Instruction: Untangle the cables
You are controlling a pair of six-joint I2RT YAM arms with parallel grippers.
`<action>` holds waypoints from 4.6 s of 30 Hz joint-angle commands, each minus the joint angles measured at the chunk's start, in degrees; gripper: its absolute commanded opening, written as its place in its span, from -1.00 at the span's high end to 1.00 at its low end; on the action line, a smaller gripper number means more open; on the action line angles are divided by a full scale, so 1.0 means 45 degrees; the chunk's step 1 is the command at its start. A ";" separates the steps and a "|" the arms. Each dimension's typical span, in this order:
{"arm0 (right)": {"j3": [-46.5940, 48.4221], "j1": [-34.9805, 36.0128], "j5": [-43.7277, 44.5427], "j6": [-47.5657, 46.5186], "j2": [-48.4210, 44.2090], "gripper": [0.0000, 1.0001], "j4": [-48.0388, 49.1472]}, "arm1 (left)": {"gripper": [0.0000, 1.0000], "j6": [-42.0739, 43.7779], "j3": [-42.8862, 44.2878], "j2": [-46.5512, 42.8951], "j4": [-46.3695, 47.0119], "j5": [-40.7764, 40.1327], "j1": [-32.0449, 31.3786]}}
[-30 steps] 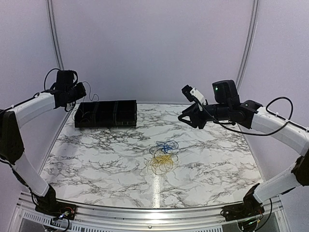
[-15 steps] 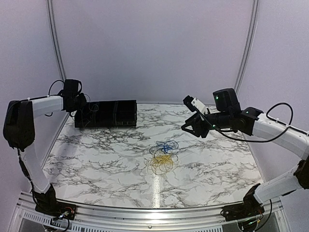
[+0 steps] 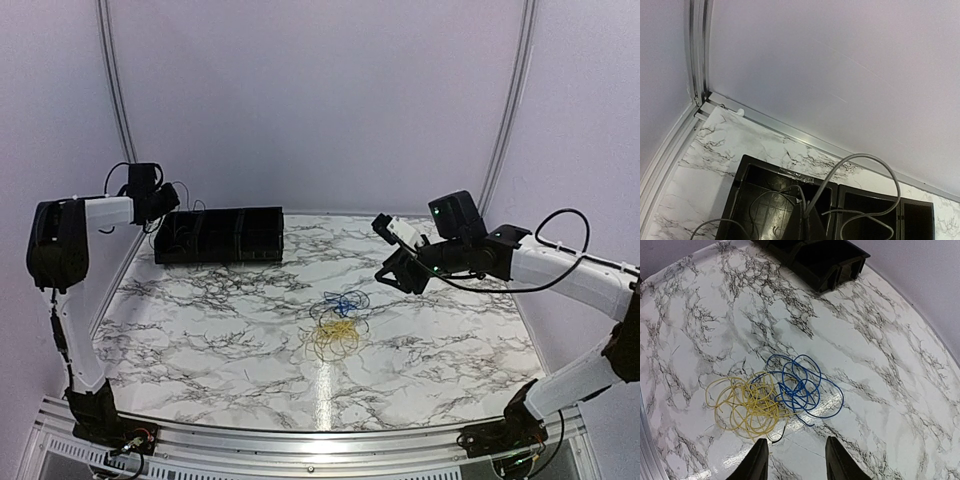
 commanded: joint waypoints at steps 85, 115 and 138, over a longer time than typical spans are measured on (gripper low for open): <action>0.4785 -0.1507 -0.3109 -0.2896 0.7260 0.08 -0.2719 | -0.96 -0.2557 -0.2831 -0.6088 -0.3680 -0.2516 -0.8793; 0.7800 -0.1295 -0.5808 -0.2333 0.6003 1.00 -0.4617 | -0.07 0.0932 -0.5527 -0.6250 0.2048 0.2811 -0.9780; 1.4700 -0.0348 -0.6428 0.0579 0.5685 1.00 -0.5435 | 0.04 0.0564 -0.4575 -0.1555 0.5508 0.4134 -1.0850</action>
